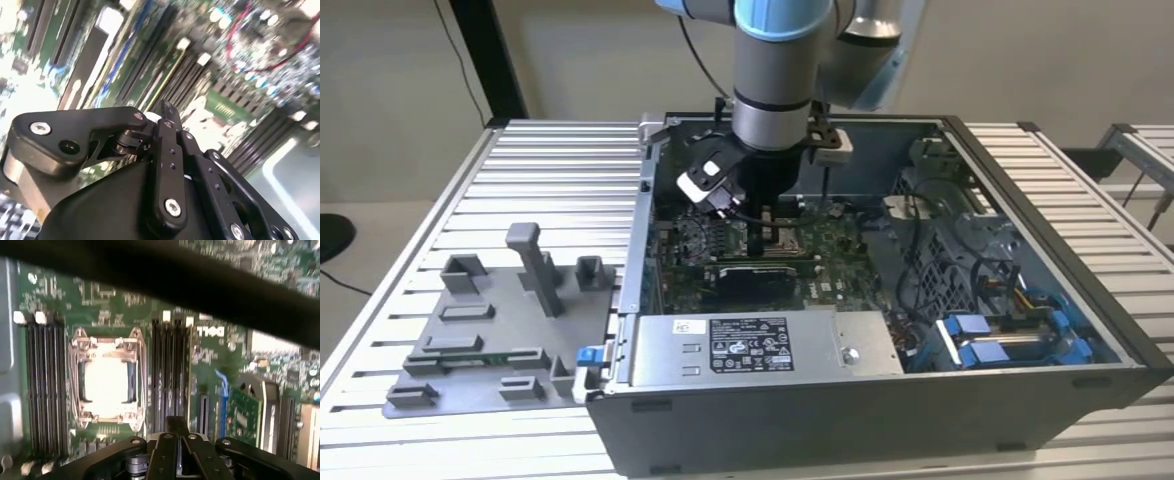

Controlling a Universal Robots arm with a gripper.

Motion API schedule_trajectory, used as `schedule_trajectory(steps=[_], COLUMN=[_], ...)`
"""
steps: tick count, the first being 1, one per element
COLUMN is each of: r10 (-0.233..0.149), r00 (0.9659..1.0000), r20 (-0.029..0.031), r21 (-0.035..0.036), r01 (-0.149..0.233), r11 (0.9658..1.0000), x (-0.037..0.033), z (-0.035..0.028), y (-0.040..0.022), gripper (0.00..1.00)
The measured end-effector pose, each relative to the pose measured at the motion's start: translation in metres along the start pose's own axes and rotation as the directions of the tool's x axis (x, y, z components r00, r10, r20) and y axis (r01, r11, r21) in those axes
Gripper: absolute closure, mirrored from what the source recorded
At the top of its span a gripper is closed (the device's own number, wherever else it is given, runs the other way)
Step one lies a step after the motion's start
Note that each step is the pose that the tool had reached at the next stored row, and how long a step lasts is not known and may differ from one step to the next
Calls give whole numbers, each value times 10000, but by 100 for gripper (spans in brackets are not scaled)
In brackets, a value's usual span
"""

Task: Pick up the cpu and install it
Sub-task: 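Install the second cpu locking lever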

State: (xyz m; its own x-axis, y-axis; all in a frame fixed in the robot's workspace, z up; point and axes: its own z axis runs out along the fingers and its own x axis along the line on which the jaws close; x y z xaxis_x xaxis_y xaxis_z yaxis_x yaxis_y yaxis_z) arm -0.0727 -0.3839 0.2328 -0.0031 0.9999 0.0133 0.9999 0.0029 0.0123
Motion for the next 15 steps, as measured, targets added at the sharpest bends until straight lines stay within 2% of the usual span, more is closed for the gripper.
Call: schedule_trajectory(steps=[3, 5, 6, 9, 11, 15], r10=[41, 66, 72, 78, 80, 81], r00=[10000, 10000, 10000, 10000, 9999, 9999], r20=[6, 0, -11, -48, -81, -107], r21=[-333, -492, -547, -660, -710, -738], r01=[-41, -66, -73, -81, -86, -89], r11=[9994, 9988, 9985, 9978, 9974, 9972], x=[25, 35, 39, 45, 49, 52], z=[-4, -6, -8, -23, -37, -119], y=[6, 6, 6, 6, 6, 7], gripper=[100, 100, 100, 100, 100, 100])
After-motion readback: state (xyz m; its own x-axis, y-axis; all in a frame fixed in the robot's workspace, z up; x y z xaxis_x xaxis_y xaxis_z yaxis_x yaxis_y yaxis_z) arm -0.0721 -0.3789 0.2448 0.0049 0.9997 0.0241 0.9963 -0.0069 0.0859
